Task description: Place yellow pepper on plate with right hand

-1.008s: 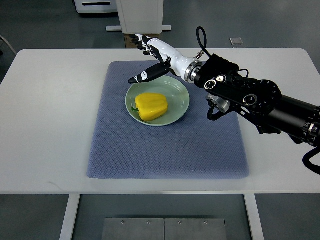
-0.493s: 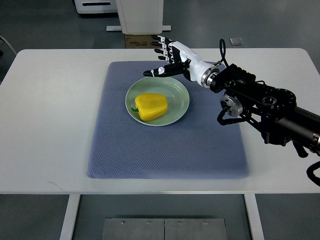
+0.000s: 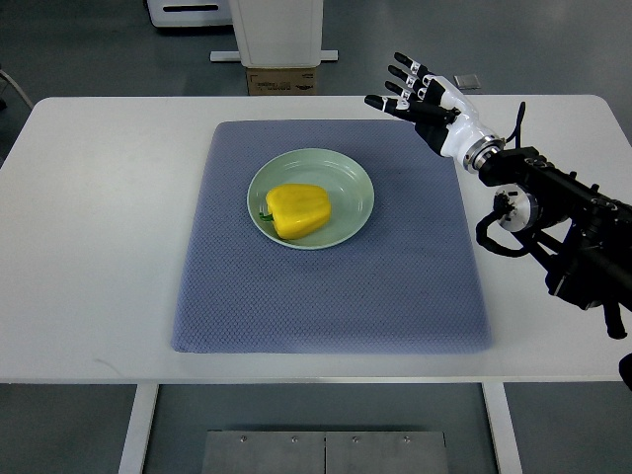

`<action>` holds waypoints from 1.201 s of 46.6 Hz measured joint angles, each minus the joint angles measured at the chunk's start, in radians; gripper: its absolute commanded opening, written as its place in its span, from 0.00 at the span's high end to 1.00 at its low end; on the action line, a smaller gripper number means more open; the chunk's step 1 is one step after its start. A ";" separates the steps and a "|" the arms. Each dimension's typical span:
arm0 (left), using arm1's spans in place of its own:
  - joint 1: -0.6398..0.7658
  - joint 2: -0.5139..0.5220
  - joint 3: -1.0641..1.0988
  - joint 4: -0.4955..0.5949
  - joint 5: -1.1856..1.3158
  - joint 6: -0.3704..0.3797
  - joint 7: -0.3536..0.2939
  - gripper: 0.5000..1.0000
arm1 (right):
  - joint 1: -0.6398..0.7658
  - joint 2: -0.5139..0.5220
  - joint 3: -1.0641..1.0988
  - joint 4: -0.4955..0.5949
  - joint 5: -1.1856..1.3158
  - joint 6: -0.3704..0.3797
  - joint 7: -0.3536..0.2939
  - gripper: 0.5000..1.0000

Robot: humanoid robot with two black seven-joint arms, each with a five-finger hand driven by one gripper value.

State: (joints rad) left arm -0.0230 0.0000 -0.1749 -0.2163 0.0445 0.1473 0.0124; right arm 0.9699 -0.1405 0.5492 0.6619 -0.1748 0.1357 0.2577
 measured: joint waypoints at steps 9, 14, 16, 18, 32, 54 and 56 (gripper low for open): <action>0.000 0.000 0.000 0.000 0.000 0.000 0.000 0.00 | -0.055 -0.031 0.120 -0.013 0.075 0.040 -0.001 0.00; 0.000 0.000 0.000 0.000 0.000 0.000 0.000 0.00 | -0.073 -0.051 0.146 -0.017 0.126 0.050 -0.001 0.00; 0.000 0.000 0.000 0.000 0.000 0.000 0.000 0.00 | -0.079 -0.057 0.148 -0.019 0.139 0.055 -0.001 0.00; 0.000 0.000 0.000 0.000 0.000 0.000 0.000 0.00 | -0.083 -0.061 0.156 -0.028 0.145 0.060 0.000 0.00; 0.000 0.000 0.000 0.000 0.000 0.000 0.000 0.00 | -0.131 -0.072 0.254 -0.088 0.156 0.084 0.002 0.00; 0.000 0.000 0.000 0.000 0.000 0.000 0.000 0.00 | -0.252 -0.084 0.319 -0.097 0.160 0.098 0.014 0.00; 0.000 0.000 0.000 0.000 0.000 0.000 0.000 0.00 | -0.252 -0.084 0.319 -0.097 0.160 0.098 0.014 0.00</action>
State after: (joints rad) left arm -0.0233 0.0000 -0.1749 -0.2163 0.0445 0.1473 0.0122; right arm 0.7182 -0.2242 0.8683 0.5644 -0.0147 0.2337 0.2716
